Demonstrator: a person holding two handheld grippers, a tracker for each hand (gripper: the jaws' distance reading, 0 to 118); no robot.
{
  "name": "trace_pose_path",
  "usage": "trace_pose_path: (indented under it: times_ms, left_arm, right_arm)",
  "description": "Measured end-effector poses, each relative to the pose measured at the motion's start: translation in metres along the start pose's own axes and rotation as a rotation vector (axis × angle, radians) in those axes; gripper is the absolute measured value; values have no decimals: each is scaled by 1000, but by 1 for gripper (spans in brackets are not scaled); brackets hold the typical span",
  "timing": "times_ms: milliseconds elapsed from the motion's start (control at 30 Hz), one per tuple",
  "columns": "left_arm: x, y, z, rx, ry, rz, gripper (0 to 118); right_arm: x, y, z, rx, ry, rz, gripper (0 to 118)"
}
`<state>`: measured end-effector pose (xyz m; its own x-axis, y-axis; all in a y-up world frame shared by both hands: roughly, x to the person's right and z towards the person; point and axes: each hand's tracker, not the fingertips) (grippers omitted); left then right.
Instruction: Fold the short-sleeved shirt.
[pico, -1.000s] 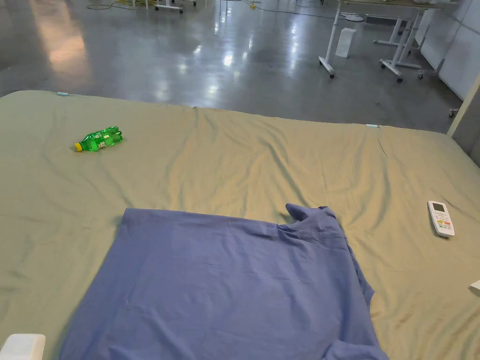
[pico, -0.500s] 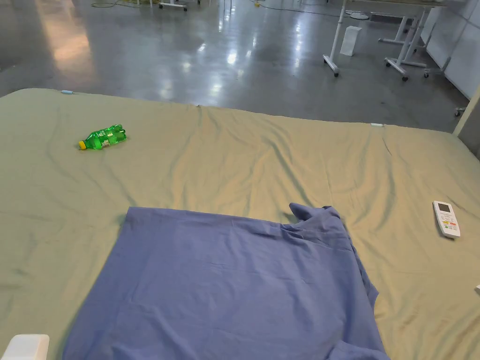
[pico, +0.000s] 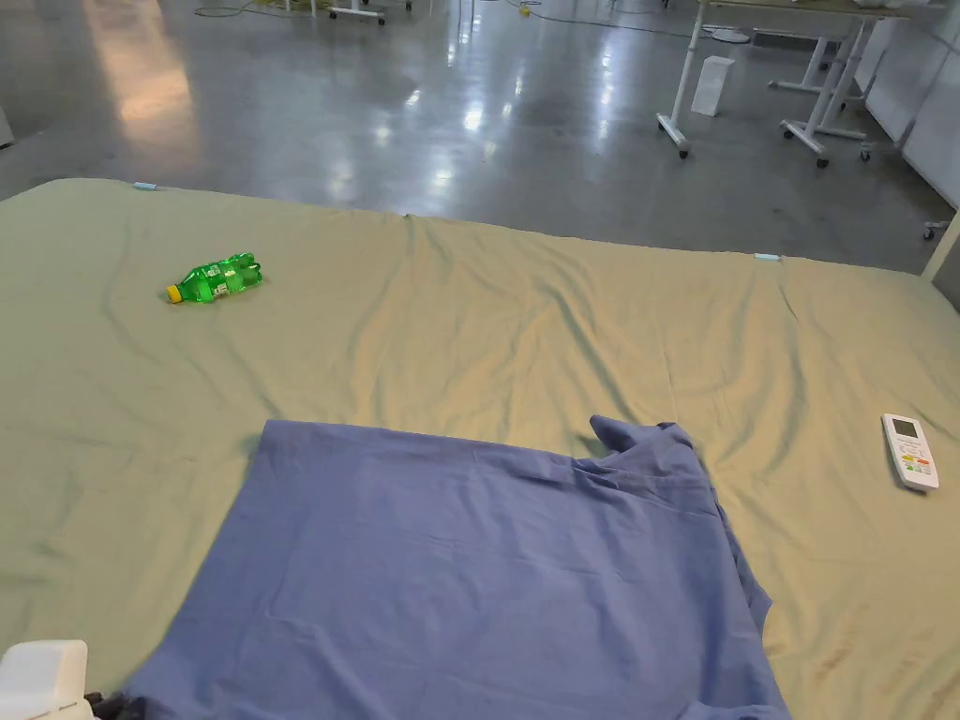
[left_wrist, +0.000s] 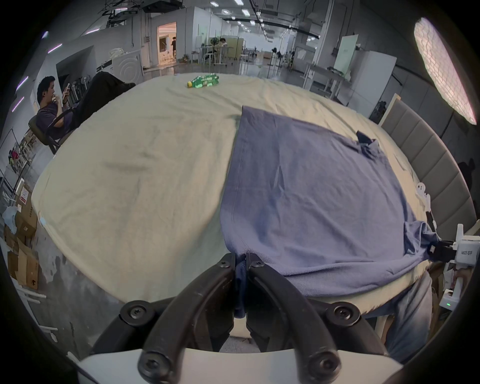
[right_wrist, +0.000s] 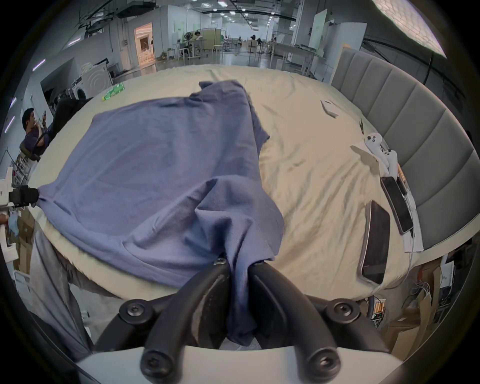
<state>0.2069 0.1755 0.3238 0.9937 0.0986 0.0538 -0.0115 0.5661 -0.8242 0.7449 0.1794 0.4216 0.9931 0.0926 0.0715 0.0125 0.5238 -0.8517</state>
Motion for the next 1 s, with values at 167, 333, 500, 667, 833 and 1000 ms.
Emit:
trace_pose_path:
  times_ms: [167,333,500,667,833,1000]
  left_arm:
    - [0,28,-5,40,-4,5,7]
    - [4,64,-22,61,2,6,7]
    - [7,102,-52,67,28,9,7]
    - [11,134,-87,53,42,18,7]
    - [18,148,-120,19,62,12,7]
    - [23,146,-136,-21,73,18,7]
  right_arm:
    - [8,32,-1,26,20,-36,8]
    - [12,79,-18,52,18,-35,8]
    - [14,129,-48,53,23,-62,8]
    - [14,161,-93,24,23,-81,8]
    - [15,174,-137,-14,22,-84,8]
    - [17,170,-146,-32,17,-79,14]
